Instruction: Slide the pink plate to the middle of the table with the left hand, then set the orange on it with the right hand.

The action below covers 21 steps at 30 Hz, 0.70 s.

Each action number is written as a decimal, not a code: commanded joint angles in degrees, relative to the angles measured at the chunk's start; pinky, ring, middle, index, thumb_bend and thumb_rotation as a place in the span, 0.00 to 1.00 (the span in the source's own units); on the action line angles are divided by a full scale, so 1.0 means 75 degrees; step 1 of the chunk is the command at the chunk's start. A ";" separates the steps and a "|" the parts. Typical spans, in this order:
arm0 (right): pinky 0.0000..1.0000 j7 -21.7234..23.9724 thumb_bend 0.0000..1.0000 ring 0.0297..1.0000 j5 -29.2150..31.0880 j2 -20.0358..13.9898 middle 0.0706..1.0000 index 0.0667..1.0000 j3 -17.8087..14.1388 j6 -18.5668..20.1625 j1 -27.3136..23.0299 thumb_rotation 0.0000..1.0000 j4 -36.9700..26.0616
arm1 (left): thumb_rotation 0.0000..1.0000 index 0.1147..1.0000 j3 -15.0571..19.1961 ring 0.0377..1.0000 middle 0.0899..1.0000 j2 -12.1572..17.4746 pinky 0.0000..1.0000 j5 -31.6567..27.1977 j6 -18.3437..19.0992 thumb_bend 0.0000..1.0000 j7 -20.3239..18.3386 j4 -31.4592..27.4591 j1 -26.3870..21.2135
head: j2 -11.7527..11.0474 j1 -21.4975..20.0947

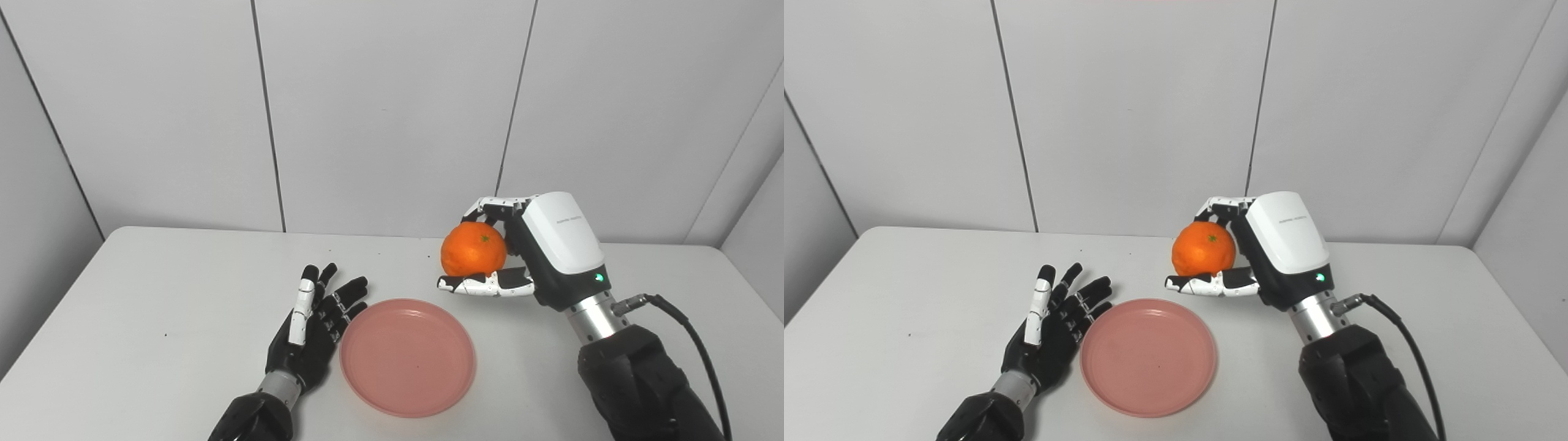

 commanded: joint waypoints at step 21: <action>0.13 -0.0069 0.51 0.16 -0.0334 0.0450 0.23 0.29 0.0313 -0.0644 -0.0136 0.56 0.0831 | 0.81 0.97 -0.0020 0.86 0.72 -0.0033 0.88 0.0139 0.0150 0.88 0.0122 0.0130 0.0084 | 0.0056 -0.0046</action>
